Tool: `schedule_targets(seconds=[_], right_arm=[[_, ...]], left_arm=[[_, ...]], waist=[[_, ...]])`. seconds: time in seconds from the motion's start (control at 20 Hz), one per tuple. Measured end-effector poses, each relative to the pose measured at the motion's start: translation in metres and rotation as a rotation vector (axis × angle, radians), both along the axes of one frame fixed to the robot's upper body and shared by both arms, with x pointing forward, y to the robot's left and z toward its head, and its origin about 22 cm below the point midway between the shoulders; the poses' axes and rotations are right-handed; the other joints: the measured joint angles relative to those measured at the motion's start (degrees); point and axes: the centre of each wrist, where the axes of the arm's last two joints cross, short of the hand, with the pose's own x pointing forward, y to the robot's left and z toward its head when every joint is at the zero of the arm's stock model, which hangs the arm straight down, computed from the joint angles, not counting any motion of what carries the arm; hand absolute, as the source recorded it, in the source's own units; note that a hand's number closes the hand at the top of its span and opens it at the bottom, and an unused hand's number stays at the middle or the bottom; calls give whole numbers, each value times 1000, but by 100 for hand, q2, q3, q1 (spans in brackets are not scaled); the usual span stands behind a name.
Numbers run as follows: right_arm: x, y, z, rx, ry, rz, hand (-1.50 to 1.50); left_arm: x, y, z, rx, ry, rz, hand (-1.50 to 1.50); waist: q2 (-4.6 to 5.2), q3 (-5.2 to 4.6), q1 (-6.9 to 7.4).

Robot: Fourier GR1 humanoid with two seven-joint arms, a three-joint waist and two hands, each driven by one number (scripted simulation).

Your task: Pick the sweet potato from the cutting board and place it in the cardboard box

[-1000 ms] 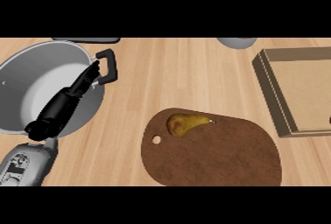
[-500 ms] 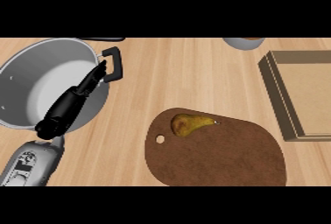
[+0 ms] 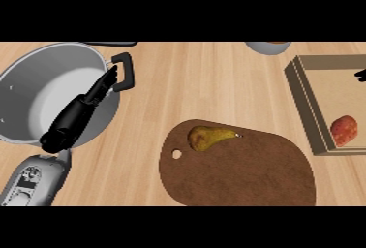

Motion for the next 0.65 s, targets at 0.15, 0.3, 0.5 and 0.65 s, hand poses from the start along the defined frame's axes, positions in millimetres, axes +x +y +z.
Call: schedule_targets(seconds=[0.15, 0.3, 0.5, 0.65], right_arm=[[10, 11, -13, 219, -12, -10, -150], [14, 15, -30, 442, 26, -69, -150], [17, 8, -37, 665, 107, -184, -150], [18, 1, -29, 794, 163, -260, -150]], left_arm=[[1, -1, 0, -6, 4, 3, 0], [2, 1, 1, -2, 4, 8, 0], [2, -1, 1, -5, 4, 2, 0], [2, 0, 2, -4, 1, 1, 0]], waist=[[-3, 4, -28], [6, 6, -39], [13, 2, -26], [23, 2, 0]])
